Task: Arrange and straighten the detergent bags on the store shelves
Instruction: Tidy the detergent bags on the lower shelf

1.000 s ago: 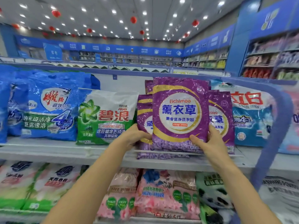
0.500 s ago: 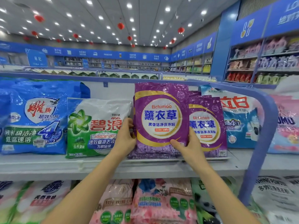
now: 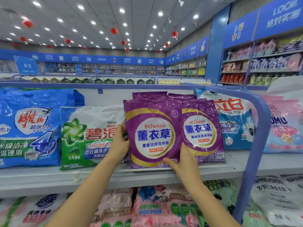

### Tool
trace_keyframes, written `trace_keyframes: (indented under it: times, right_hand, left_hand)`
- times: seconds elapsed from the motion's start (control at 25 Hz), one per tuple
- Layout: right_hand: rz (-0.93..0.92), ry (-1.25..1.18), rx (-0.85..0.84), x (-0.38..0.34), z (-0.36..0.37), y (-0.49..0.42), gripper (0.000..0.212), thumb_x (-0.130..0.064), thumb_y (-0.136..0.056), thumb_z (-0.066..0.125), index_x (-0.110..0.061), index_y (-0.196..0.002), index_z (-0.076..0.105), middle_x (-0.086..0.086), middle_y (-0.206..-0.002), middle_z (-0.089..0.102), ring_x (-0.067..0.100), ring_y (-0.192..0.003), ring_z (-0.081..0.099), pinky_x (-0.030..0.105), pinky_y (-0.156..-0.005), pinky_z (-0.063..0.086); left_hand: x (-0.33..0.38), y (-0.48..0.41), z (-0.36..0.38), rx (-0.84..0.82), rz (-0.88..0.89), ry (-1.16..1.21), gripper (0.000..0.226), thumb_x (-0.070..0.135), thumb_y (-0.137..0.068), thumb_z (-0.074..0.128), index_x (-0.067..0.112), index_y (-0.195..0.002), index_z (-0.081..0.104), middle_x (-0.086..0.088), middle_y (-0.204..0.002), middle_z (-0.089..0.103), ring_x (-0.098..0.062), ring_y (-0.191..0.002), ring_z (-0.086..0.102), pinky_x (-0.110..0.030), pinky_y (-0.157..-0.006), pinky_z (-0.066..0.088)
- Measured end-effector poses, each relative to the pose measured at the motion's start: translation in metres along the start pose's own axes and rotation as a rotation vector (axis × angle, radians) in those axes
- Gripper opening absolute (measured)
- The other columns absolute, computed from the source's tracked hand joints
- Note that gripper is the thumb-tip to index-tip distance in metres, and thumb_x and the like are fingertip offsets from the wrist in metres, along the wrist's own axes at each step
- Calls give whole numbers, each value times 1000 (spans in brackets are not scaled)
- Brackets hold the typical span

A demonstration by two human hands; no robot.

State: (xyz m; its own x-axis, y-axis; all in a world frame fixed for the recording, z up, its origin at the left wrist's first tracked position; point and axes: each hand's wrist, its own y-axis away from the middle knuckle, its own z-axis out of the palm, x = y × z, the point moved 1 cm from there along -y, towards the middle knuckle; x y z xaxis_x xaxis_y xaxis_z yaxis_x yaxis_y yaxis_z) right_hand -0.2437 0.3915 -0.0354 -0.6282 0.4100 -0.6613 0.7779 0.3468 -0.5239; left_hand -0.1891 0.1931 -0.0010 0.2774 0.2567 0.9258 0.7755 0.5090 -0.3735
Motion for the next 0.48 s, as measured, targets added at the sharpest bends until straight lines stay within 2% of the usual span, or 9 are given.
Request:
trace_keyframes:
  times: [0.04,0.08,0.16,0.24,0.28,0.36,0.48]
  right_hand:
    - [23,31,1,0,0,0,71,-34,-70,78,-19,-130,42,-4,-126,56,16,-120,50,35,-99,42]
    - [45,47,-13,0,0,-1,70,-35,-70,78,-19,-128,42,-3,-124,57,18,-118,52,36,-97,44]
    - [76,0,-59,-3,-3,-4,72,-31,-70,79,-18,-126,37,-2,-119,57,19,-113,54,34,-92,47]
    - [67,-129,-70,-9,-4,-1,78,-24,-73,77,-18,-132,27,-9,-119,49,10,-114,50,28,-95,44]
    - [55,-180,-49,-13,-2,3,82,-23,-76,75,-19,-137,20,-13,-123,43,4,-117,44,25,-99,41]
    - [37,-235,15,-16,4,9,89,-29,-82,68,-23,-145,5,-14,-138,31,1,-127,32,25,-105,33]
    - [50,-241,16,-16,13,6,93,-34,-87,61,-27,-146,-11,-5,-155,16,11,-139,24,32,-107,32]
  left_hand:
    - [3,3,-2,-8,-64,58,21,23,-96,48,27,-116,47,-1,-117,59,-13,-103,58,-22,-74,51]
    - [5,8,-4,-14,-112,104,23,39,-97,40,32,-117,49,2,-123,59,-11,-108,57,-24,-78,49]
    - [5,22,1,-30,-138,182,44,57,-94,28,38,-129,45,6,-128,57,-12,-117,54,-24,-83,49]
    - [6,40,13,-5,-117,187,60,65,-86,34,38,-140,31,-3,-138,50,-22,-126,47,-39,-97,48]
    - [5,50,19,10,-66,140,69,69,-80,43,42,-141,24,-1,-140,47,-21,-126,47,-43,-102,44]
    - [4,61,27,50,76,-72,85,66,-68,63,48,-138,19,9,-137,46,-10,-123,48,-39,-101,43]
    - [-2,56,28,95,146,-376,106,55,-70,69,36,-146,-3,6,-139,45,-17,-123,48,-41,-97,44]
